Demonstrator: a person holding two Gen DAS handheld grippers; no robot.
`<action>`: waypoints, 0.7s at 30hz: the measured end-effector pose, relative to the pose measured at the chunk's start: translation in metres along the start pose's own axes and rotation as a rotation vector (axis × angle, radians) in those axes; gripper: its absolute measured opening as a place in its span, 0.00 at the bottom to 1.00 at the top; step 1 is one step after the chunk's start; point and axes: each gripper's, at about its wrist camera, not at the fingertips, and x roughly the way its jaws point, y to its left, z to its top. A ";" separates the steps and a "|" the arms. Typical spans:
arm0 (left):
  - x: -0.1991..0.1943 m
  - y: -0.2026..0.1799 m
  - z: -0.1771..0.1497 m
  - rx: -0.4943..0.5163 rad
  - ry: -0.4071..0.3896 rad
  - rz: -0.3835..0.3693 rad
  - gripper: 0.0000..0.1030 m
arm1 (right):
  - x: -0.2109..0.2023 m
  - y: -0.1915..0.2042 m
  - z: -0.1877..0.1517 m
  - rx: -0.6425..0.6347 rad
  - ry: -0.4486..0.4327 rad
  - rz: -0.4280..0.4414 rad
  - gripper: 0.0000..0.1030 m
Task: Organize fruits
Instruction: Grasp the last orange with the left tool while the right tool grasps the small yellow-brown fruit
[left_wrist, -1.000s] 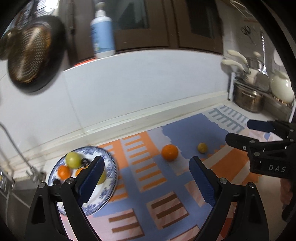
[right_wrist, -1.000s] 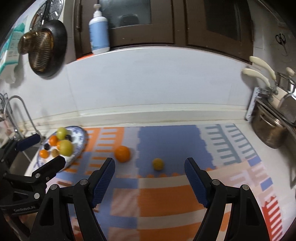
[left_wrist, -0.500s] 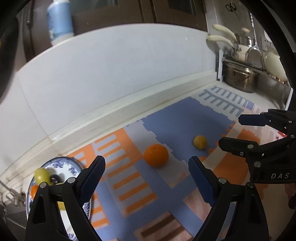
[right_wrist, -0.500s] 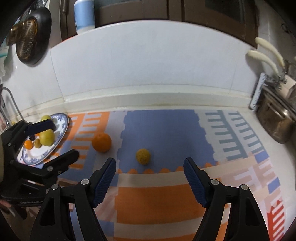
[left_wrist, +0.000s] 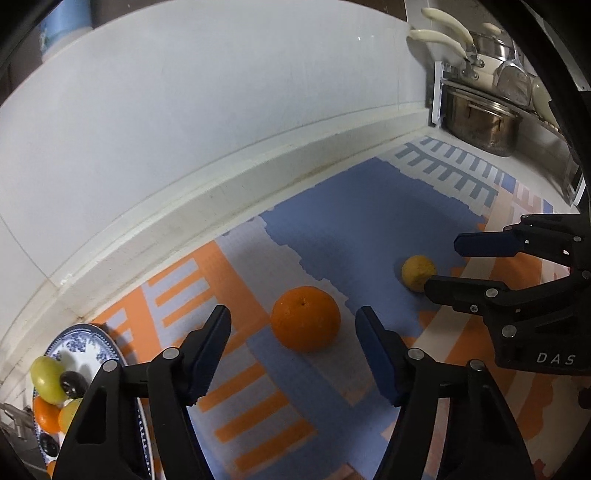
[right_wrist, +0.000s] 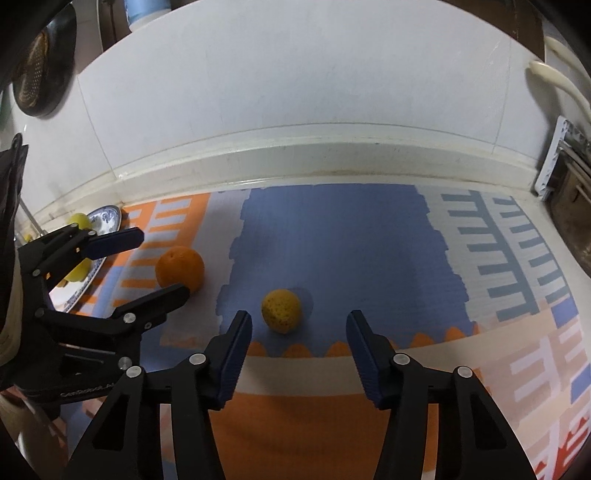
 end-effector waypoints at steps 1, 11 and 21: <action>0.002 0.000 0.000 -0.001 0.008 -0.007 0.60 | 0.001 0.000 0.000 -0.002 0.002 0.002 0.50; 0.016 0.003 0.003 -0.042 0.054 -0.073 0.40 | 0.018 0.001 0.004 -0.004 0.030 0.043 0.36; 0.013 0.004 0.001 -0.052 0.051 -0.071 0.39 | 0.020 0.003 0.001 0.006 0.033 0.062 0.26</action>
